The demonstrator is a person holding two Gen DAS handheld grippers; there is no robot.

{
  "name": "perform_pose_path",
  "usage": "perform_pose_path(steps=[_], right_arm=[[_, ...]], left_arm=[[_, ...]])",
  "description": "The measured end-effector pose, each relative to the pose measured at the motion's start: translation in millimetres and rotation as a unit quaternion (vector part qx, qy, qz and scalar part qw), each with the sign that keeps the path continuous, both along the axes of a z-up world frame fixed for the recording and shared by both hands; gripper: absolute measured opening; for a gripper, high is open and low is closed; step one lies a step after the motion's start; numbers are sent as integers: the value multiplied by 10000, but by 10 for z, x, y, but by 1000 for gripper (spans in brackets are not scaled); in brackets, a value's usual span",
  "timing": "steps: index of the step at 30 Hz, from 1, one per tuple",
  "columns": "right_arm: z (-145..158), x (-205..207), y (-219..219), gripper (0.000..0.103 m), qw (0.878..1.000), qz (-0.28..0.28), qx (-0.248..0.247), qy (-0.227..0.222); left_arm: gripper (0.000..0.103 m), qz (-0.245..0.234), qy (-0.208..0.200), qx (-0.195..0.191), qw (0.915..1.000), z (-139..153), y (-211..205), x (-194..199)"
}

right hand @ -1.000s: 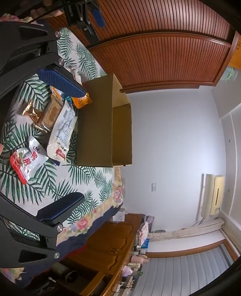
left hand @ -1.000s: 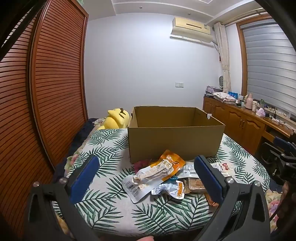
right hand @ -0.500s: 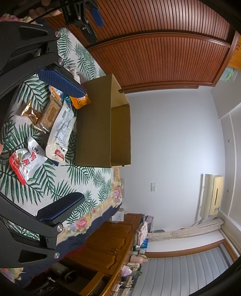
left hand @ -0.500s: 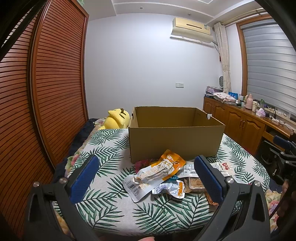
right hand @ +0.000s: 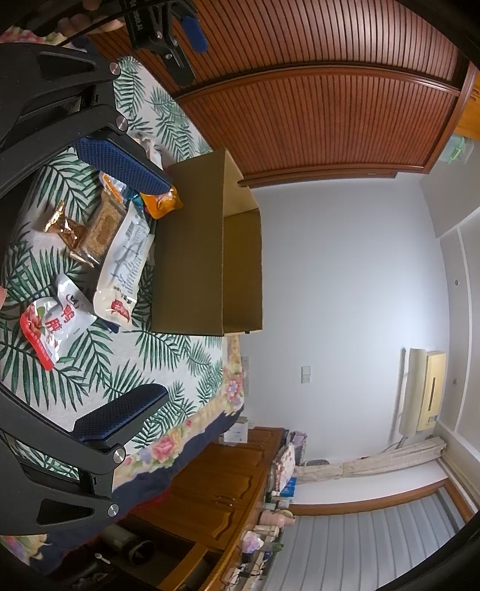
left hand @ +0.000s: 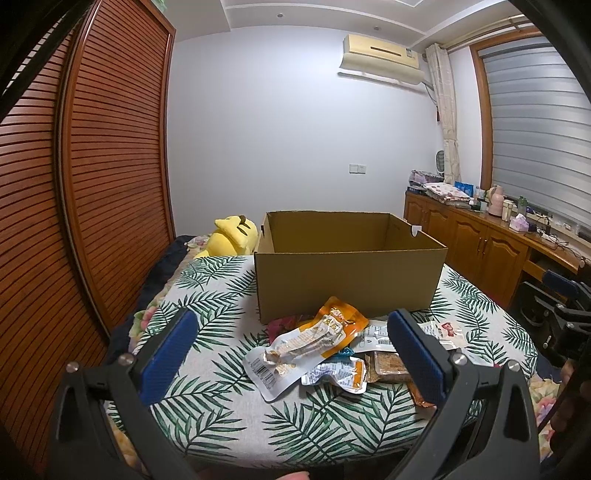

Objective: Organize snacks

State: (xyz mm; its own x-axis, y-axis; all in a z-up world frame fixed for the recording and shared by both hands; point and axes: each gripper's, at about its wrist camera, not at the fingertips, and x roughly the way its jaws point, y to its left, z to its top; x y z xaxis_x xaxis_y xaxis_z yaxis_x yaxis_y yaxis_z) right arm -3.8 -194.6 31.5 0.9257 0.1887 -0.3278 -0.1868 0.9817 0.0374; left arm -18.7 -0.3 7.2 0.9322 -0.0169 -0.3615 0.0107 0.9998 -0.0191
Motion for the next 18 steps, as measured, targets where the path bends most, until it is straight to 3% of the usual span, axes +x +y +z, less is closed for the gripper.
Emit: perform_pose_path(steps=[18], right_arm=[[-274, 69, -167, 103, 9985, 91, -116, 529]], left_arm=[[103, -243, 553, 9, 9982, -291, -34, 269]])
